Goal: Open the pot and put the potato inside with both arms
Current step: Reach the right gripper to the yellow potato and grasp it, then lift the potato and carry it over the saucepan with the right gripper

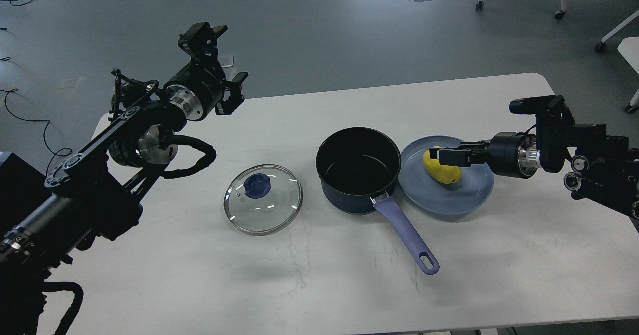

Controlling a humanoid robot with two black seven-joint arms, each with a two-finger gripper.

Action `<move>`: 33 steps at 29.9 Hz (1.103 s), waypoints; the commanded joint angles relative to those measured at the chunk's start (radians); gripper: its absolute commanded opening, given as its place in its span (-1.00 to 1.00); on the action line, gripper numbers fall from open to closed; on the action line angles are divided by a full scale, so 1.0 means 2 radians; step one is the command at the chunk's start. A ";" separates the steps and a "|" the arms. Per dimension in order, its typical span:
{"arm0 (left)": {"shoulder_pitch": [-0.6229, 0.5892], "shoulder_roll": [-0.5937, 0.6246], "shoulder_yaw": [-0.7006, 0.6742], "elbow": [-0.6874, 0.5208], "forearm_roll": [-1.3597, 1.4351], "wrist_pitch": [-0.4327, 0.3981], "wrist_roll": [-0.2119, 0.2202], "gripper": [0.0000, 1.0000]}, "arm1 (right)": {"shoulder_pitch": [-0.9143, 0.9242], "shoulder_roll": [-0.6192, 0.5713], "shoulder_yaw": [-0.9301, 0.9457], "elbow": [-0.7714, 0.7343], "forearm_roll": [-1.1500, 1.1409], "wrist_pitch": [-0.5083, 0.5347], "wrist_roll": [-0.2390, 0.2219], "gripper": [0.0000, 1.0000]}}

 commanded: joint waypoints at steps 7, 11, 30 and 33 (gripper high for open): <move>0.003 0.000 -0.005 0.000 0.015 0.003 -0.027 0.96 | -0.001 0.045 -0.020 -0.034 -0.008 -0.001 0.000 0.56; 0.003 0.002 -0.010 0.000 0.015 0.003 -0.061 0.96 | 0.003 0.061 -0.021 -0.051 -0.011 -0.001 0.000 0.56; 0.009 0.002 -0.008 0.005 0.017 0.004 -0.064 0.96 | 0.061 0.063 -0.044 -0.036 -0.025 -0.043 0.002 -0.32; 0.009 0.002 -0.007 0.005 0.017 0.004 -0.064 0.96 | 0.087 0.044 -0.044 -0.004 -0.024 -0.055 0.002 -0.32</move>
